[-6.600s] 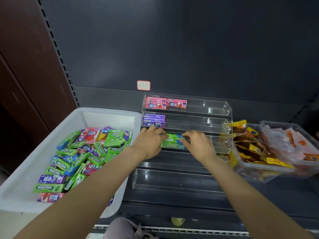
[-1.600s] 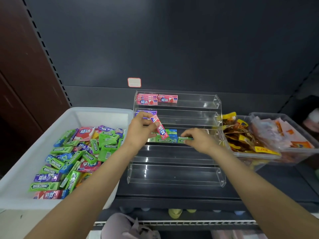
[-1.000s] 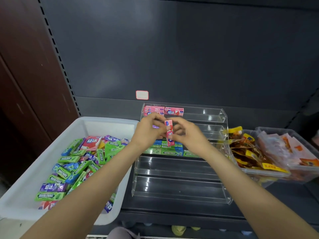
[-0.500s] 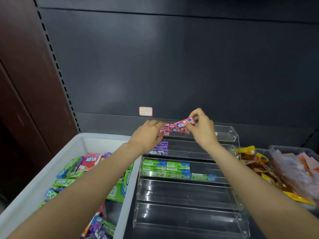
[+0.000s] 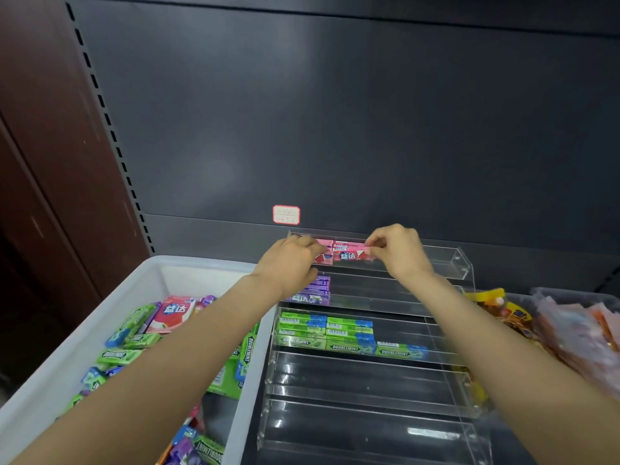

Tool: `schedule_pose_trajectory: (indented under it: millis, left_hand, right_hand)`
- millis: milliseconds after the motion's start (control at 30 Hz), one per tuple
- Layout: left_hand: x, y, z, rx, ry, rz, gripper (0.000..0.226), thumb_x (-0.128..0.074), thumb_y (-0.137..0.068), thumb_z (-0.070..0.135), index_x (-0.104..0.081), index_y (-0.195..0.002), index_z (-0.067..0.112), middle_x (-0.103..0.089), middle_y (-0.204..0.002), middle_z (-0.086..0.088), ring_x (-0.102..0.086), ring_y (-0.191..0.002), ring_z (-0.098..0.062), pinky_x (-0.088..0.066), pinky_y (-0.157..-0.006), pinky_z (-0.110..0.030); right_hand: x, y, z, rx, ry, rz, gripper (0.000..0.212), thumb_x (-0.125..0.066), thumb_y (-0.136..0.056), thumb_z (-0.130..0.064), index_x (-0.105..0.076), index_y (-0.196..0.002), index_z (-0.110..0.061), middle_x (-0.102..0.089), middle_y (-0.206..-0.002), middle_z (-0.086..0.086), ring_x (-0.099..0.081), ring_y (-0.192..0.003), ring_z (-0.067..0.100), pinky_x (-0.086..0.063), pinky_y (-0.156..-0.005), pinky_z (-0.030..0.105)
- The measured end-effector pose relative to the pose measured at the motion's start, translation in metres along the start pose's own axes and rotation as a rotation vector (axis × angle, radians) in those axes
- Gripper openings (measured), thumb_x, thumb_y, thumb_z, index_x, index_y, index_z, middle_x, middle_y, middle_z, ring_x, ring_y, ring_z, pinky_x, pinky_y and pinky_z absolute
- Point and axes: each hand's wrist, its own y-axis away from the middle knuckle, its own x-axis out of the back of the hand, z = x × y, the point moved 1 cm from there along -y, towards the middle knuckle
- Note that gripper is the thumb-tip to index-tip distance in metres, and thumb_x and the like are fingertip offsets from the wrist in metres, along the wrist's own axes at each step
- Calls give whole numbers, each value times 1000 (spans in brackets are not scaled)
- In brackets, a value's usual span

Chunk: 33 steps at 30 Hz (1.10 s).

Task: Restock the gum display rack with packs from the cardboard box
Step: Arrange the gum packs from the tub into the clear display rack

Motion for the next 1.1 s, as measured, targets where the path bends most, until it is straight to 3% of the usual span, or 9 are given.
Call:
schedule_pose_trajectory:
  millis: [133,333,567,733,933,1100]
  left_hand:
    - [1,-1,2,19,37,14,46,-48,-94,25,-41,-139,20,-43,-142,-2,-42,-127,-23,-32,-108,-34]
    - [1,-1,5,61,32,40,44,-47,-94,25,-41,-138,22,-44,-141,-1,-41,-127,-22,-31,-107,-34]
    - [5,17,9,179,122,213,40,-43,-95,27,-44,-134,20,-48,-132,-1,-44,-120,-20,-35,-99,-33]
    - [9,63,-5,292,247,296,31,-47,-95,27,-53,-124,19,-56,-121,0,-50,-111,-19,-40,-91,-32]
    - [2,138,-61,471,321,247,30,-51,-92,23,-55,-122,18,-58,-116,0,-57,-103,-20,-47,-86,-36]
    - [-18,171,-122,581,378,120,38,-52,-92,20,-50,-130,15,-52,-126,-7,-52,-113,-26,-43,-89,-35]
  right_hand:
    - [3,-5,-4,0,15,-25,5,-67,-85,-9,-72,-86,-9,-69,-93,9,-64,-88,22,-53,-83,35]
    - [2,-7,-2,0,11,-63,8,-64,-87,-9,-71,-90,-6,-67,-99,10,-61,-90,21,-48,-81,29]
    - [0,14,-12,107,244,31,20,-51,-96,-25,-63,-109,-16,-56,-110,6,-56,-98,20,-48,-71,30]
    - [-8,46,-52,292,130,71,26,-46,-97,-26,-60,-117,-17,-55,-114,1,-52,-106,14,-46,-77,26]
    - [-57,77,-118,344,-131,-74,22,-50,-94,-21,-64,-110,-16,-57,-108,2,-54,-101,18,-47,-83,35]
    - [-121,80,-169,330,-112,-216,26,-48,-94,-22,-60,-116,-17,-57,-115,3,-54,-108,18,-46,-89,35]
